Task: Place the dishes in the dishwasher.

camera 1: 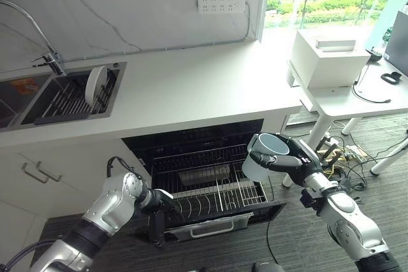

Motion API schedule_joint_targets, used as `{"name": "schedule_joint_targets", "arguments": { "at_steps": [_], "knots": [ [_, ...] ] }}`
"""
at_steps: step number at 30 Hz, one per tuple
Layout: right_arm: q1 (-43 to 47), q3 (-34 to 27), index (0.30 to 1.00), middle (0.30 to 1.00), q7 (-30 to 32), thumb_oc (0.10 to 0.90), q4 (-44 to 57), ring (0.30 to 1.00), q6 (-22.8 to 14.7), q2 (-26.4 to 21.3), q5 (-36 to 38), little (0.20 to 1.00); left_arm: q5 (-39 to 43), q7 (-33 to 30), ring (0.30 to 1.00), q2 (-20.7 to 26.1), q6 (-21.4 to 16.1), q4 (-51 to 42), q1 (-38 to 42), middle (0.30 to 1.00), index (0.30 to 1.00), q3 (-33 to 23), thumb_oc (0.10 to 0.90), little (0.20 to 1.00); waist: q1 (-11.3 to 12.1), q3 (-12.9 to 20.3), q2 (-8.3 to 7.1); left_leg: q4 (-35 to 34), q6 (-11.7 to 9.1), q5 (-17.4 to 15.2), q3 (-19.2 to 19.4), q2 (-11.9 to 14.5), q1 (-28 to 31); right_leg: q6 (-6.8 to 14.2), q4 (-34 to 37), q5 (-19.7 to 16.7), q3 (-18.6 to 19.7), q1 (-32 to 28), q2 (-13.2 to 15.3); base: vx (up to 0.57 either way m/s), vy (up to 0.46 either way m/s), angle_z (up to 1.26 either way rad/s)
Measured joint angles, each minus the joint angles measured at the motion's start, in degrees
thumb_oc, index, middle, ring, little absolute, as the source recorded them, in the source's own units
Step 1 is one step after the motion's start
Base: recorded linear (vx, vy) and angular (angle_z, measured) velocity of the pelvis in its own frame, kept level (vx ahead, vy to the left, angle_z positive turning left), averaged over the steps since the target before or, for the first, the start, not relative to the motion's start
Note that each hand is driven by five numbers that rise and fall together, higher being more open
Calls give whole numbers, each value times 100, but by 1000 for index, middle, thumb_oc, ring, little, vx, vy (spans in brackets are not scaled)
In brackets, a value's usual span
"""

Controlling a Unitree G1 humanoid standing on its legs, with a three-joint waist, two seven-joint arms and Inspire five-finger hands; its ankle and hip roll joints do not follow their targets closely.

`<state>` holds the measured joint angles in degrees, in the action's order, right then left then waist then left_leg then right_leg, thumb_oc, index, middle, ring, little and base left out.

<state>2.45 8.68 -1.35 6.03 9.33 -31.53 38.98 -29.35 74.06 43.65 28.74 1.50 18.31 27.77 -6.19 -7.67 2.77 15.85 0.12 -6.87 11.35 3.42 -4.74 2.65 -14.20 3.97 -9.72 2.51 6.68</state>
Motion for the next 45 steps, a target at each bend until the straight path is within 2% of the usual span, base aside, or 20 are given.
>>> {"name": "schedule_joint_targets", "arguments": {
  "at_steps": [2, 5, 8, 11, 13, 15, 16, 17, 18, 19, 20, 22, 24, 27, 31, 34, 41, 45],
  "knots": [
    [45, 8, 300, 300, -1, 400, -6, 300, 2, -3, 0, 300, -4, 578, 900, 84, -14, 11, 64, 900, 900, 233, 800, 900, -5, 34, 55, 4, 0, 0, 3, -3, 2, 0, 20, 0, 0, 0, 0, 0, 0, 0],
    [81, 10, 300, 300, 0, 400, -9, 300, 31, -8, 0, 300, -3, 625, 900, 43, -17, 99, -569, 900, 900, 687, 800, 900, 14, 81, 140, -6, 0, -3, 3, 3, 25, 0, 30, 0, 3, 9, -8, 0, 0, 0],
    [98, 9, 300, 300, -3, 400, -9, 300, 56, -52, 0, 300, 29, 628, 900, 34, -18, 166, -1008, 900, 900, 698, 800, 900, 76, 79, 136, -10, 1, -4, -3, 27, 22, -4, 12, 4, 5, 9, -25, 0, 0, 0],
    [98, 9, 300, 300, -8, 400, -16, 300, 88, -50, 0, 300, 400, 468, 900, 46, -2, 238, -1030, 900, 900, 513, 800, 900, 152, 76, 132, -11, -28, -28, 0, 28, -19, 22, 4, 25, -5, 34, -21, 0, 0, 0],
    [72, 6, 300, 300, -13, 400, -26, 300, 98, -48, -3, 300, 1133, -285, 900, 33, 99, 234, -1064, 900, 900, 194, 800, 900, 184, 66, 108, -5, -26, -26, -2, 26, -23, 31, -5, 31, -6, 46, -12, 0, 0, 0],
    [46, 1, 300, 300, -47, 400, -27, 300, 99, -38, -5, 300, 1911, -1320, 900, -9, 232, 194, -1079, 900, 900, -401, 800, 900, 201, 66, 36, 0, -25, -23, -21, 28, -36, 29, -27, 46, -7, 57, -3, -12, -11, 5],
    [-36, -62, 300, 300, -133, 400, -26, 300, 96, -22, -10, 300, 2499, -2057, 900, -20, 277, 183, -1124, 900, 900, -967, 800, 900, 211, 59, -29, -3, -16, -11, -53, 30, -42, 10, -46, 57, -25, 60, 2, -18, -17, 7],
    [-64, -76, 300, 300, -138, 400, -29, 300, 96, -22, -19, 300, 2721, -2360, 900, -22, 285, 170, -1125, 900, 900, -1271, 800, 900, 208, 57, -60, -2, 22, 15, -50, 30, -54, 7, -70, 54, -37, 66, 2, 25, -8, 5],
    [-111, -150, 300, 300, -221, 400, -28, 300, 95, 8, -54, 300, 3270, -2935, 900, -90, 197, 167, -1269, 900, 900, -1769, 800, 900, 212, 57, -75, -5, 17, 12, -60, 33, -85, 6, -74, 53, -51, 74, 2, 35, -6, 9],
    [-262, -357, 300, 300, -309, 400, -42, 300, 92, 56, -64, 300, 3854, -3652, 900, -436, 3, 184, -1459, 900, 900, -2633, 800, 900, 242, 58, -83, 3, 10, 6, -76, 31, -104, -13, -54, 44, -84, 64, 0, 16, -8, 10],
    [-258, -418, 300, 300, -310, 400, -175, 300, 92, 57, -77, 300, 4060, -4058, 900, -594, -96, 236, -1441, 900, 900, -2957, 800, 900, 289, 58, -85, 13, 9, 5, -96, 28, -101, -14, -31, 41, -110, 35, -2, 7, -14, 14],
    [-166, -505, 300, 300, -282, 400, -519, 300, 93, 102, -129, 300, 4441, -4983, 900, -649, -391, 360, -1288, 900, 900, -3022, 800, 900, 451, 58, -80, 30, 6, 2, -179, -5, -121, 11, -8, 59, -194, 15, 8, 27, -15, 19],
    [-32, -498, 300, 300, -196, 400, -685, 300, 97, 219, -304, 300, 4780, -5530, 900, -920, -687, 340, -1409, 900, 900, -3021, 800, 900, 560, 50, -93, 33, 5, 2, -204, -22, -115, 15, 19, 63, -215, 11, 17, 25, -8, 11],
    [106, -493, 300, 300, -162, 400, -706, 300, 103, 289, -455, 300, 5201, -6035, 900, -1258, -891, 204, -1697, 900, 900, -3018, 800, 900, 669, 29, -125, 15, 6, 3, -236, -44, -113, 18, 61, 65, -251, -19, 33, 25, -9, 6],
    [240, -492, 300, 300, -115, 400, -842, 300, 104, 512, -681, 300, 5381, -6366, 900, -1522, -935, 128, -1799, 900, 900, -3012, 800, 900, 727, -54, -260, -17, 7, 2, -298, -57, -53, 20, 112, 67, -334, -137, 42, 32, -18, 9],
    [258, -493, 300, 300, -90, 400, -1065, 300, 139, 516, -756, 300, 5381, -6388, 900, -1556, -1042, -73, -1849, 900, 900, -2991, 800, 900, 817, -99, -331, -21, 7, 2, -317, -64, -40, 19, 125, 68, -349, -167, 62, 35, -26, 4],
    [377, -438, 300, 300, -116, 400, -2101, 300, 310, 528, -1177, 300, 5427, -6362, 900, -1557, -1043, -266, -1931, 900, 900, -2925, 800, 900, 868, -108, -336, -27, 6, 2, -434, -94, -60, 23, 211, 70, -498, -259, 54, 34, -27, 9],
    [497, -215, 300, 300, -113, 400, -2766, 300, 393, 469, -1420, 300, 5631, -6358, 900, -1557, -1041, -265, -1936, 900, 900, -2738, 800, 900, 990, -127, -320, -59, 6, 4, -499, -126, -16, 40, 250, 85, -553, -343, 72, 23, -17, 10]
  ]
}}
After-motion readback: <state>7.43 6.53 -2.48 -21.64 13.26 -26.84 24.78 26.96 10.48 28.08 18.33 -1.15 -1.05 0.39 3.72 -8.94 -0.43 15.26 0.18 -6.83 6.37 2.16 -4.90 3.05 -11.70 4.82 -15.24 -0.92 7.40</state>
